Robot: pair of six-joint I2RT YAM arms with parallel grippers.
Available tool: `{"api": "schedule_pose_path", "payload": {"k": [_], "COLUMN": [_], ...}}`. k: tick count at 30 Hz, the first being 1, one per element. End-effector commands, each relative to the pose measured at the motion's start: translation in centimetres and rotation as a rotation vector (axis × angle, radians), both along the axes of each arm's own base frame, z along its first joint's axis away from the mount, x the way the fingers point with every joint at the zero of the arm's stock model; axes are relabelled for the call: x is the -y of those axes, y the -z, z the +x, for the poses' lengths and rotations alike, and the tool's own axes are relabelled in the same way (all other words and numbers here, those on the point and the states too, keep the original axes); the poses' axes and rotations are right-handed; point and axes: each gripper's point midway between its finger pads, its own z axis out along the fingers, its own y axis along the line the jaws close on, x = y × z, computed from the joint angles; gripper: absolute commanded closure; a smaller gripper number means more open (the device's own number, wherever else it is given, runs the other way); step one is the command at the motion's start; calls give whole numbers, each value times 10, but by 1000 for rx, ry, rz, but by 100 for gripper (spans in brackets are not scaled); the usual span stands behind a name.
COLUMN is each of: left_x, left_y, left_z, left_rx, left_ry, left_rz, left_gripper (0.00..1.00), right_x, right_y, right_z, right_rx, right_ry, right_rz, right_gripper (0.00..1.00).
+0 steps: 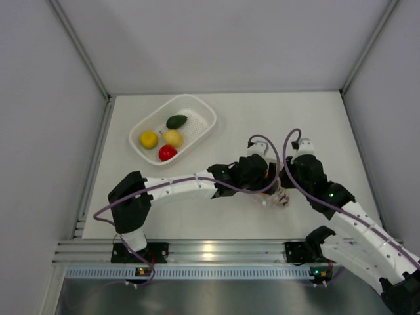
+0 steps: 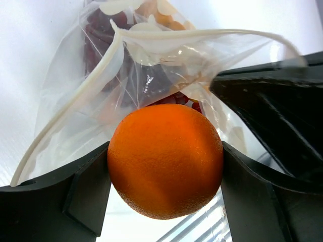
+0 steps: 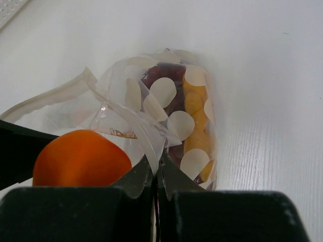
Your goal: Open the zip-top bag and remove the fake food
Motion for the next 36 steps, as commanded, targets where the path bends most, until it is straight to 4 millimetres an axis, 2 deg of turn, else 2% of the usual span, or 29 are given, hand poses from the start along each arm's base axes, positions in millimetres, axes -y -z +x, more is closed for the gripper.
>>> {"api": "schedule_pose_path", "payload": {"k": [1, 2, 4, 10, 12, 13, 19, 21, 22, 23, 25, 26, 27, 28, 31, 32, 33, 34, 35, 36], "left_x": [-6, -9, -13, -31, -40, -47, -107, -132, -141, -155, -171, -189, -194, -216, -232, -248, -248, -261, -261, -263], "left_y": [-40, -49, -56, -104, -111, -122, -140, -149, -148, -148, -146, -145, -140, -137, -125, -120, -104, -108, -107, -90], "left_z": [0, 0, -1, -7, -6, -6, 21, 38, 42, 55, 70, 88, 99, 119, 154, 171, 185, 202, 213, 225], "left_rx": [67, 80, 95, 151, 178, 199, 318, 357, 369, 376, 381, 378, 364, 361, 344, 333, 298, 294, 290, 265], "left_ry": [-19, -23, -30, -28, -39, -50, -241, -336, -354, -400, -436, -493, -506, -574, -631, -671, -669, -711, -721, -722], "left_rz": [-72, -88, -96, -183, -183, -197, -77, -45, -19, 3, 37, 54, 67, 94, 160, 177, 204, 197, 178, 203], "left_gripper": [100, 100, 100, 100, 100, 100, 100, 99, 97, 95, 95, 95, 95, 95, 95, 95, 96, 96, 96, 96], "right_x": [-9, -9, -11, -12, -11, -11, -8, -7, -7, -6, -6, -6, -6, -6, -6, -7, -7, -8, -8, -9], "right_y": [-21, -21, -17, -12, -11, -11, -10, -12, -13, -14, -16, -17, -18, -18, -21, -20, -21, -20, -20, -19], "right_z": [11, 12, 14, 19, 21, 21, 24, 23, 23, 23, 23, 23, 23, 23, 23, 23, 24, 24, 24, 23], "right_rx": [57, 58, 47, 43, 39, 39, 41, 47, 48, 55, 60, 62, 62, 63, 71, 70, 72, 69, 68, 62], "right_ry": [-20, -16, -17, -1, 10, 14, 35, 37, 38, 40, 39, 40, 40, 38, 37, 36, 36, 32, 30, 24], "right_rz": [26, 24, 23, 23, 20, 20, 9, 11, 10, 12, 12, 15, 15, 15, 19, 19, 21, 23, 21, 22], "right_gripper": [100, 100, 100, 100, 100, 100, 100, 100, 100, 100, 100, 100, 100, 100, 100, 100, 100, 100, 100, 100]}}
